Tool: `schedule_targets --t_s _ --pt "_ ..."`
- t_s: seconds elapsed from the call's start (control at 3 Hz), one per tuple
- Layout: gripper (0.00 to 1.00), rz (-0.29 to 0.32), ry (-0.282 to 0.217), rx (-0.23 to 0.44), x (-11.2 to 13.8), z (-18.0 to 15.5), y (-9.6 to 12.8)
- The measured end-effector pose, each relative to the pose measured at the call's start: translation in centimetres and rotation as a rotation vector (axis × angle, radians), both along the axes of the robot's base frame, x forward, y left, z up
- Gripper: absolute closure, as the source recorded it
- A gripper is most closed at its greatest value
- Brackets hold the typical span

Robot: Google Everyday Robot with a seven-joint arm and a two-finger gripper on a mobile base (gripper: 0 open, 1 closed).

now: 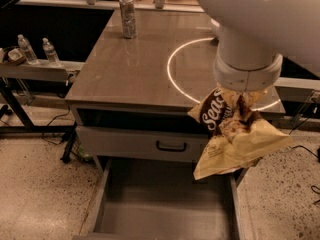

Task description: Pick brown chip bag from middle drawer and place on counter

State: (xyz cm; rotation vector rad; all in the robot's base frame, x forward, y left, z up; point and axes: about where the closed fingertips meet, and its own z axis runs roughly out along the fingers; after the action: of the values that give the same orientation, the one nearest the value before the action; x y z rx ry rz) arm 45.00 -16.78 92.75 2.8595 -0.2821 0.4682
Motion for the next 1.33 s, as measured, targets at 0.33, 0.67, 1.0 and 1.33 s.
schedule_targets --t_s 0.33,0.67,1.0,1.33 --pt "1.0 0.029 -0.044 -0.018 1.7 1.6 0.5" --pt "1.0 0.062 -0.137 -0.058 5.1 6.5 0.4" --pt "1.0 0.082 -0.213 -0.067 7.4 10.5 0.4" --pt "1.0 0.1 -0.272 -0.051 9.5 13.8 0.5"
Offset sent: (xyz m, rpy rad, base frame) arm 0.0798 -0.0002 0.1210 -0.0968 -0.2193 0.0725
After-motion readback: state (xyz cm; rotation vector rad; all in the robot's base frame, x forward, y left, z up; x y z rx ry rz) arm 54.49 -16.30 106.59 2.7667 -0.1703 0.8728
